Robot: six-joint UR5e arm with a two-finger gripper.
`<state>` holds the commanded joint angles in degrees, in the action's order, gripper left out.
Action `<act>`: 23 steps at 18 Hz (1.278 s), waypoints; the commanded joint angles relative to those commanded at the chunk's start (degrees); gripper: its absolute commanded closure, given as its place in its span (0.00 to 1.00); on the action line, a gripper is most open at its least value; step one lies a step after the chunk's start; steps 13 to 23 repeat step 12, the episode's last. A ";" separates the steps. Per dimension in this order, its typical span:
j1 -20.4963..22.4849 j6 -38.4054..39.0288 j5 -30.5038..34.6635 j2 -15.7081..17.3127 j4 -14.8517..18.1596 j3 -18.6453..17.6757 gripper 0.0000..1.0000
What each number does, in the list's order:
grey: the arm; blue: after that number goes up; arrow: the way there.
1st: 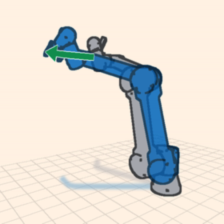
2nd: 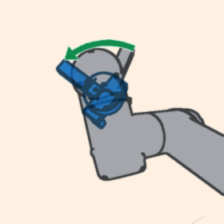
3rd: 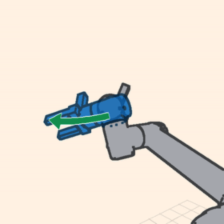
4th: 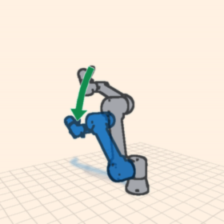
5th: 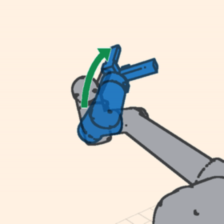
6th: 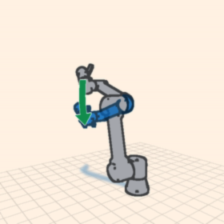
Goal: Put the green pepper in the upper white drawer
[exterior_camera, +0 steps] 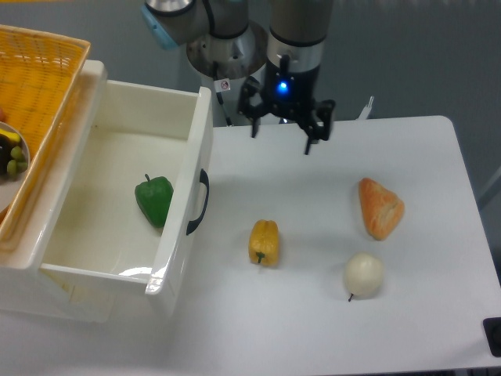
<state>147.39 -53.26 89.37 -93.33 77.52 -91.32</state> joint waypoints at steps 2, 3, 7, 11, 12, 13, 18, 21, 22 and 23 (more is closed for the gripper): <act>-0.18 -0.09 4.04 -1.49 -0.61 0.09 0.00; -0.35 0.00 6.23 -2.37 -1.23 0.17 0.00; -1.14 0.17 9.24 -4.40 -2.72 0.09 0.00; -0.97 0.09 9.24 -5.37 -3.43 0.00 0.00; -0.88 0.17 9.24 -5.37 -3.43 0.00 0.00; -0.88 0.17 9.24 -5.37 -3.43 0.00 0.00; -0.88 0.17 9.24 -5.37 -3.43 0.00 0.00; -0.88 0.17 9.24 -5.37 -3.43 0.00 0.00; -0.88 0.17 9.24 -5.37 -3.43 0.00 0.00; -0.88 0.17 9.24 -5.37 -3.43 0.00 0.00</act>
